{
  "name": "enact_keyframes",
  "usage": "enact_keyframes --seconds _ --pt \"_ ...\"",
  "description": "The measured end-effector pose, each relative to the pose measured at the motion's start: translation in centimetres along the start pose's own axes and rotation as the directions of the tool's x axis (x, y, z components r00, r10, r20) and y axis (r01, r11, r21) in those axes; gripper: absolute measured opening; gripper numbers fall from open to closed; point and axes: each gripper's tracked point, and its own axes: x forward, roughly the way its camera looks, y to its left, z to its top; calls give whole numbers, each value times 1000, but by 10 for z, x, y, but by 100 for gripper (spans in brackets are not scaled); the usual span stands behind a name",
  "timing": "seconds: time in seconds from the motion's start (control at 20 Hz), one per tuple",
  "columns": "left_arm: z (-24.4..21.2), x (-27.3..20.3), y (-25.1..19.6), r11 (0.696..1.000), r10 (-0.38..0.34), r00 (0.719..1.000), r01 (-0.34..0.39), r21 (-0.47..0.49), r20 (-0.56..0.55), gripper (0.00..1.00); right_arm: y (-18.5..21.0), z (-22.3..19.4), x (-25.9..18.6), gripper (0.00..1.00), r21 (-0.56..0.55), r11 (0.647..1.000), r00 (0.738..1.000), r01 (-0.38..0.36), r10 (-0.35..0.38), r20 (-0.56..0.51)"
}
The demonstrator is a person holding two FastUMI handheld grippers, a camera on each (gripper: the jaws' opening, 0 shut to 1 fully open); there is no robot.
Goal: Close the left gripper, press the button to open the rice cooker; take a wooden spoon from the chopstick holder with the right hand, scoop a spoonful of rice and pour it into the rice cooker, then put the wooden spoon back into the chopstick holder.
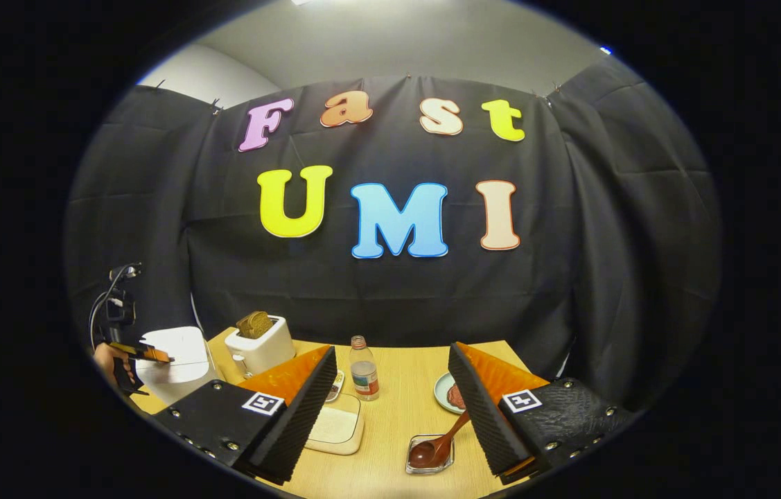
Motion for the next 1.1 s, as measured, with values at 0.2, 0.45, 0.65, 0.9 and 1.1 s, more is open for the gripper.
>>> enact_keyframes --seconds 0.2,0.45,0.65,0.9,1.1 --pt "21 -8 -3 1000 24 997 -25 9 76 8 -6 2 -1 99 -1 1000 1000 7 -7 6" --pt "106 -77 -12 985 69 929 -120 120 364 7 -14 -1 1 99 26 1000 1000 10 -10 7" --pt "145 -164 -68 991 -67 845 -6 134 531 9 -19 0 1 99 28 1000 1000 13 -13 16" --pt "134 -247 -128 973 -224 709 120 199 669 79 -31 -3 -4 99 30 999 999 31 -31 20" --pt "109 -258 -157 958 -286 690 180 225 665 92 -41 -7 -6 99 26 999 999 47 -47 15"
